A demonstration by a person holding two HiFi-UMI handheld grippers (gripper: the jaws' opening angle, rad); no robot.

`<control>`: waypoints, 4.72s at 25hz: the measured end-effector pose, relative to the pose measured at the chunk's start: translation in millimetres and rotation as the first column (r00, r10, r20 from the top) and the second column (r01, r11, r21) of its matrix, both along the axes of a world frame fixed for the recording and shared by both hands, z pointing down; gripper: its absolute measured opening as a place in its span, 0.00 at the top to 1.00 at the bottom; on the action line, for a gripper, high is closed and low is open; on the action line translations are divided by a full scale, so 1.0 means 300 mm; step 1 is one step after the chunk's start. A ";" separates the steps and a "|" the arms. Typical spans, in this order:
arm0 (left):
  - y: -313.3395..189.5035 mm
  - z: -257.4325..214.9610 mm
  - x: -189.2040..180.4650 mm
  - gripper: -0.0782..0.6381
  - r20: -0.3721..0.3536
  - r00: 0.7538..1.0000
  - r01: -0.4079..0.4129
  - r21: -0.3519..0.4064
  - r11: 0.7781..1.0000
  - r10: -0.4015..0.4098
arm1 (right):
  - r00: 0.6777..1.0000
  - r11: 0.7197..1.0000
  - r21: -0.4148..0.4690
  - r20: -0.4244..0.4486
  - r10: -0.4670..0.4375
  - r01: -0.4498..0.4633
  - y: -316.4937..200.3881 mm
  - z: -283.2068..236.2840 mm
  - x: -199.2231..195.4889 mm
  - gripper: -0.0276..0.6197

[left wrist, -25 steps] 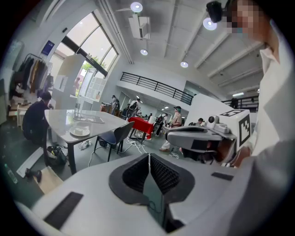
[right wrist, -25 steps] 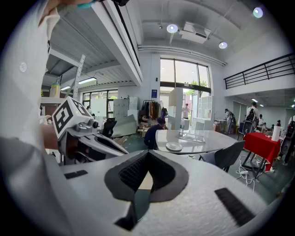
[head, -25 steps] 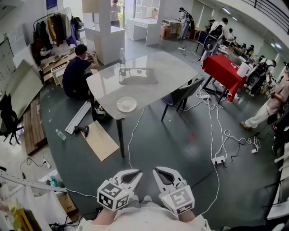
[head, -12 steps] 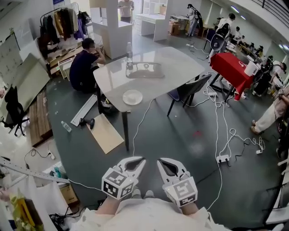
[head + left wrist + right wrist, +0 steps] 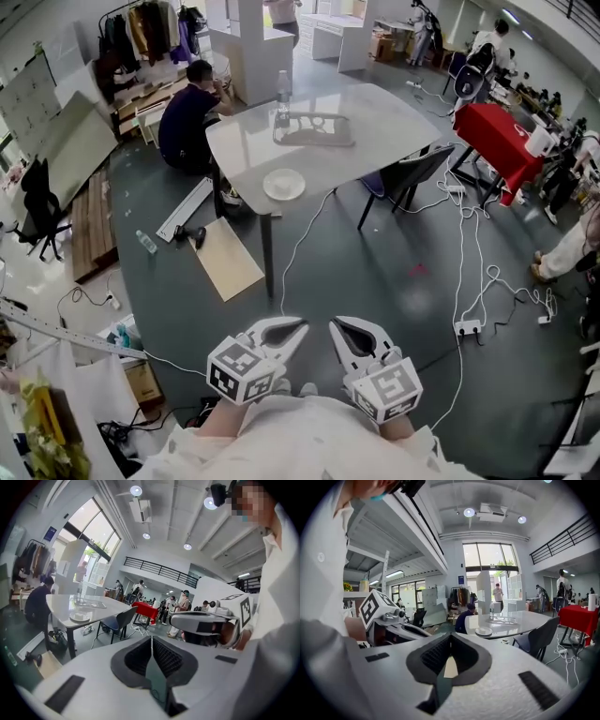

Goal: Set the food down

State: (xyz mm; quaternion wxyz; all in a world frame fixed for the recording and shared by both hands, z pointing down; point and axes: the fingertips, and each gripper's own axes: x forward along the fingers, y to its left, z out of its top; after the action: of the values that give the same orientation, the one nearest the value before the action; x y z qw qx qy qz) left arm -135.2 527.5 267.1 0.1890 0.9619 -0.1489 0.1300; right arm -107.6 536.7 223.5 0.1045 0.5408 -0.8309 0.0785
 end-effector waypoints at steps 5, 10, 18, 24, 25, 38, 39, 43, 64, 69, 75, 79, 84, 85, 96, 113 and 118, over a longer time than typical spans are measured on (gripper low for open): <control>0.035 0.010 0.038 0.86 -0.037 0.999 -0.002 -0.048 0.999 0.000 | 0.997 0.996 -0.030 -0.005 -0.081 0.081 0.051 0.031 0.016 0.95; 0.072 0.034 0.074 0.86 -0.040 0.999 0.014 -0.041 0.999 -0.015 | 0.994 0.993 -0.059 0.015 -0.104 0.105 0.081 0.089 0.046 0.95; 0.036 0.076 0.090 0.86 -0.022 0.997 0.069 -0.082 0.994 -0.071 | 0.989 0.982 -0.118 0.031 -0.144 0.147 0.058 0.145 0.070 0.95; -0.048 0.100 0.169 0.86 -0.036 0.999 0.030 -0.093 0.995 -0.033 | 0.991 0.985 -0.120 0.042 -0.124 0.128 -0.040 0.172 0.119 0.95; -0.068 0.102 0.183 0.86 -0.037 0.999 0.019 -0.092 0.996 -0.023 | 0.993 0.986 -0.126 0.045 -0.108 0.113 -0.066 0.182 0.134 0.95; -0.610 0.051 0.183 0.86 -0.066 0.997 0.040 -0.068 0.997 -0.044 | 0.997 0.993 -0.094 0.031 -0.068 0.070 -0.617 0.141 0.191 0.95; -0.649 0.044 0.188 0.86 -0.072 0.997 0.034 -0.066 0.997 -0.039 | 0.998 0.993 -0.100 0.029 -0.061 0.064 -0.656 0.145 0.198 0.95; -0.787 0.035 0.205 0.86 -0.084 0.996 0.007 -0.057 0.998 -0.011 | 0.999 0.995 -0.096 0.030 -0.031 0.034 -0.807 0.135 0.218 0.95; -1.015 0.098 0.270 0.86 -0.086 0.996 -0.042 -0.120 0.992 0.031 | 0.998 0.988 -0.144 0.037 -0.045 0.050 -1.074 0.200 0.223 0.95; -1.106 0.097 0.307 0.86 -0.071 0.997 -0.027 -0.112 0.993 0.019 | 0.997 0.987 -0.150 0.059 -0.052 0.060 -1.178 0.215 0.273 0.95; -1.239 0.125 0.383 0.86 -0.046 0.999 -0.006 -0.129 0.992 0.000 | 0.995 0.984 -0.160 0.067 -0.071 0.081 -1.305 0.231 0.367 0.95; -1.340 0.113 0.439 0.86 -0.032 0.999 0.014 -0.119 0.993 -0.018 | 0.994 0.985 -0.146 0.074 -0.083 0.093 -1.423 0.206 0.442 0.95; -1.470 0.083 0.504 0.86 -0.028 0.997 0.075 -0.098 0.992 -0.078 | 0.987 0.979 -0.141 0.085 -0.135 0.147 -1.538 0.192 0.499 0.95; -1.489 0.081 0.516 0.86 -0.031 0.996 0.085 -0.101 0.991 -0.088 | 0.984 0.976 -0.142 0.085 -0.154 0.165 -1.557 0.193 0.504 0.95; -1.661 0.087 0.605 0.86 -0.064 0.980 0.183 -0.109 0.977 -0.191 | 0.946 0.937 -0.138 0.082 -0.313 0.322 -1.691 0.210 0.559 0.95; -1.737 0.137 0.543 0.86 -0.029 0.972 0.227 -0.158 0.961 -0.234 | 0.931 0.905 -0.219 0.112 -0.348 0.364 -1.763 0.299 0.505 0.95; -1.792 0.143 0.475 0.86 -0.004 0.967 0.251 -0.169 0.953 -0.255 | 0.934 0.904 -0.237 0.119 -0.336 0.355 -1.799 0.299 0.468 0.95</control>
State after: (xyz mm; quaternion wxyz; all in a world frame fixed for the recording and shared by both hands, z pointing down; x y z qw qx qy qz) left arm 7.3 -10.0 310.1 0.2862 0.9172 -0.2569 0.1046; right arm 32.7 -2.9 313.2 0.1540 0.3638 -0.8998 0.1852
